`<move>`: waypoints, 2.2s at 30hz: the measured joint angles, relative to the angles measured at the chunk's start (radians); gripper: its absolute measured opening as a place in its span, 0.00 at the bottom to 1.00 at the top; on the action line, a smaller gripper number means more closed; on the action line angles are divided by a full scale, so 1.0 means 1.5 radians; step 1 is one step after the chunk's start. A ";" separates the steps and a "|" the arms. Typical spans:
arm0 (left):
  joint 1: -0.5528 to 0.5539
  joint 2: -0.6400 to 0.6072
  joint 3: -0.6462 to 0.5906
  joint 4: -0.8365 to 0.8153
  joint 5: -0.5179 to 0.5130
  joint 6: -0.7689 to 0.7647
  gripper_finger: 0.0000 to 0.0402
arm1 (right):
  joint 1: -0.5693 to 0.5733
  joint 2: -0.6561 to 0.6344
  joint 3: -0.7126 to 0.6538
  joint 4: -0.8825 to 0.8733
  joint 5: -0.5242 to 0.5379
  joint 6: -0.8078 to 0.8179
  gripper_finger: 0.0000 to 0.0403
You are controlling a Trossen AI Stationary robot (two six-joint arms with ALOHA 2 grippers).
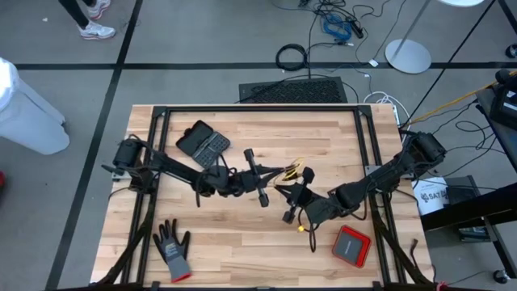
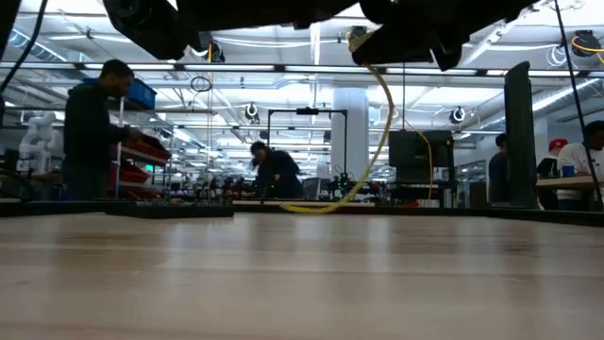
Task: Coil cords
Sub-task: Coil the yellow wire onto the spool
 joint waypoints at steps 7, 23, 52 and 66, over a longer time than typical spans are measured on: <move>0.007 0.016 0.000 0.000 -0.005 0.001 0.00 | 0.004 0.000 0.001 -0.001 0.006 -0.002 0.00; 0.010 0.017 0.000 -0.054 -0.081 0.066 0.00 | 0.035 0.000 0.044 -0.026 0.047 -0.039 0.00; 0.007 0.015 0.000 -0.068 -0.142 0.066 0.00 | 0.157 0.000 0.319 -0.955 0.277 0.462 0.00; -0.030 -0.052 0.000 -0.061 -0.127 -0.031 0.00 | 0.147 -0.001 0.306 -1.213 0.286 0.735 0.00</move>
